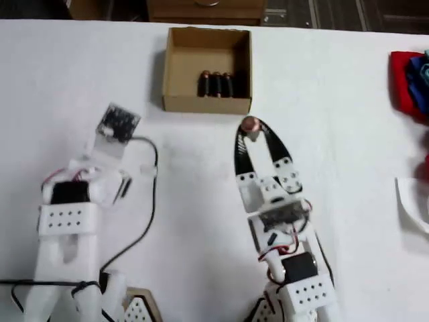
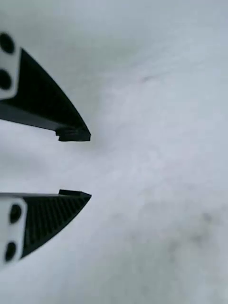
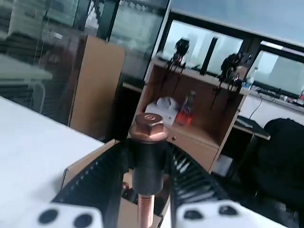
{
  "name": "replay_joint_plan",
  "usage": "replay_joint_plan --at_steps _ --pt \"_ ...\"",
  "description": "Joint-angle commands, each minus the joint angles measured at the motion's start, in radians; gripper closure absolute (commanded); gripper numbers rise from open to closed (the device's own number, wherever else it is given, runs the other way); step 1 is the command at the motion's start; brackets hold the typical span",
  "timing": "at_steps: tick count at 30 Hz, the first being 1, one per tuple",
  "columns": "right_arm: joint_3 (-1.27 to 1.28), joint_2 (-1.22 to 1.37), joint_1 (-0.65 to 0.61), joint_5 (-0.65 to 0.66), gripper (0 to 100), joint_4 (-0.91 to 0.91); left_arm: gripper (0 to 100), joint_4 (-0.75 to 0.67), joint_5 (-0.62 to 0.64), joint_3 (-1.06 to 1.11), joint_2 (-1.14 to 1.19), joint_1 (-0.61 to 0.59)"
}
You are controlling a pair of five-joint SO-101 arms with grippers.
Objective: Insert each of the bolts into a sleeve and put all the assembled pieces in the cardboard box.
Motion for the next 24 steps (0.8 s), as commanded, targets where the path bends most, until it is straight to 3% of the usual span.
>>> replay_joint_plan --at_steps 1,5,12,19,24 --pt "-0.288 0.249 0.001 -0.054 97.8 -0.044 82 -0.164 -0.003 0.119 -0.008 -0.057" --pt "-0.674 0.645 0.025 -0.215 97.8 0.076 82 -0.244 0.064 0.191 -0.008 -0.077" --pt "-1.617 1.377 0.039 -0.423 97.8 0.642 82 -0.382 0.160 0.291 -0.006 -0.071" --pt "-2.693 2.060 0.002 -0.440 97.8 1.038 82 -0.407 0.160 0.303 -0.006 -0.060" --pt "-3.141 2.479 -0.051 -0.442 97.8 1.110 82 -0.407 0.158 0.303 -0.002 -0.043"
